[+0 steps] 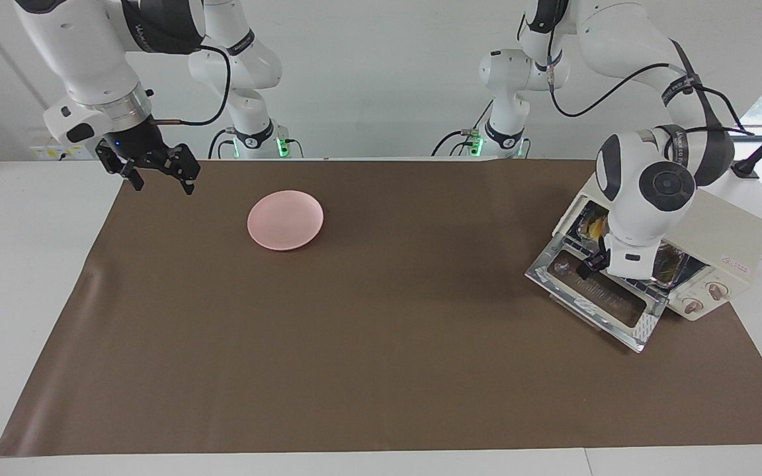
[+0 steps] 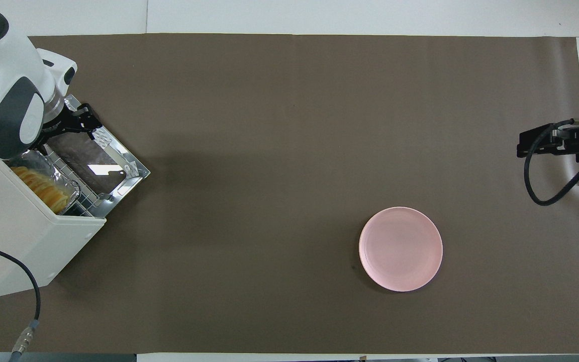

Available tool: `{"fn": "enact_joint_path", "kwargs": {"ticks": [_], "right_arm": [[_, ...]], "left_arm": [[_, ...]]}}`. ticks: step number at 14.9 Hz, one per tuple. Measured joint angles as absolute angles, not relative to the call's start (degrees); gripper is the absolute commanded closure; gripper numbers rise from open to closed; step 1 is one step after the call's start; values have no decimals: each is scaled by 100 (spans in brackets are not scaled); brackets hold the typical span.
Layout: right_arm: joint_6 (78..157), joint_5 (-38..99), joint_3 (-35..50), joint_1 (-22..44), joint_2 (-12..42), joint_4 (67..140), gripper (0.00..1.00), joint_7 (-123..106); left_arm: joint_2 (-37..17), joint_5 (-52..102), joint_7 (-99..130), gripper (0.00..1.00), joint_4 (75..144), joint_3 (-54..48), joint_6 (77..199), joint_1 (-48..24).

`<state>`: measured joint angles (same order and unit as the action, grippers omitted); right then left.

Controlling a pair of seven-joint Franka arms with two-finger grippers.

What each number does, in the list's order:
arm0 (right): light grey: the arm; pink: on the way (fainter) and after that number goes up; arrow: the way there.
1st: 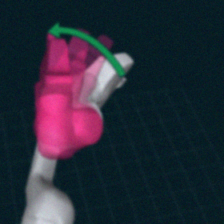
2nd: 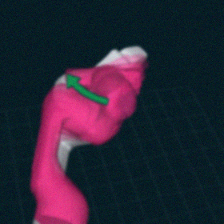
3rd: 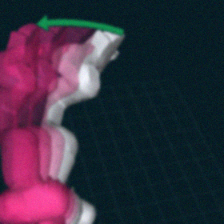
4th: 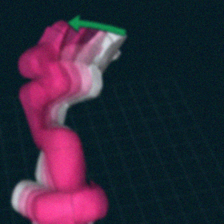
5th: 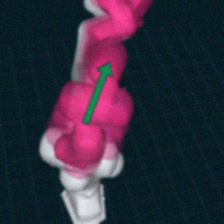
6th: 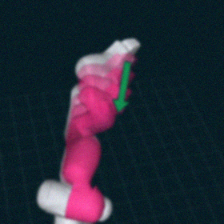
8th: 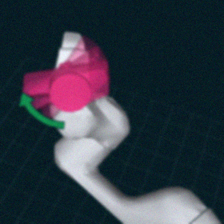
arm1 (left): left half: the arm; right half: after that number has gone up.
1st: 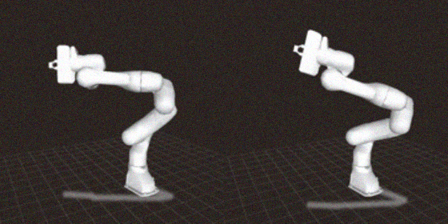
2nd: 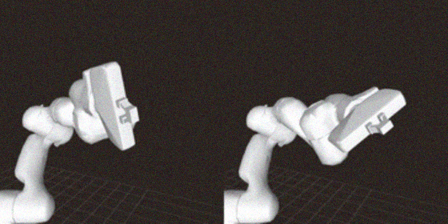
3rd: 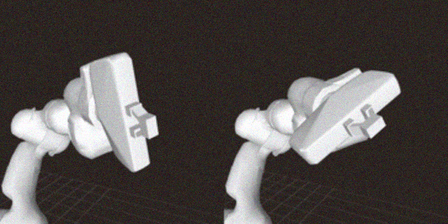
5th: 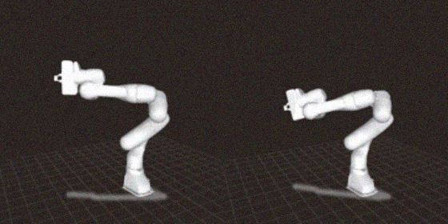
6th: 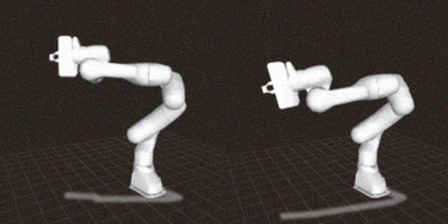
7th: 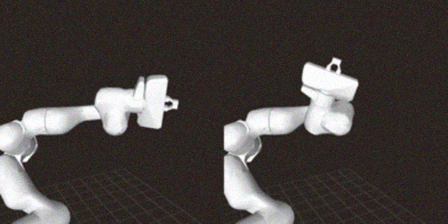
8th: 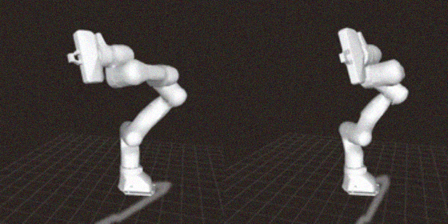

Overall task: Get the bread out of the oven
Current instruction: 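Reach the left gripper into the oven and grasp the foil tray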

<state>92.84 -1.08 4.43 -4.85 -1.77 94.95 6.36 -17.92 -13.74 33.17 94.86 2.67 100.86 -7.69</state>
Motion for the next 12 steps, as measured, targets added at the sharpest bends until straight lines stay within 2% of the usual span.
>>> {"fn": "enact_joint_path", "kwargs": {"ticks": [3, 10, 12], "right_arm": [[9284, -108, 443, -485, -177, 9495, 0, 636], [9284, -108, 443, -485, -177, 9495, 0, 636], [9284, -108, 443, -485, -177, 9495, 0, 636]], "left_arm": [[-1540, -1375, 3425, 0, 10045, 288, 10416, -705], [-1345, -1398, 3719, 1, 10738, 291, 11340, -631], [-1344, -1409, 3774, 15, 10768, 295, 11412, -621]]}}
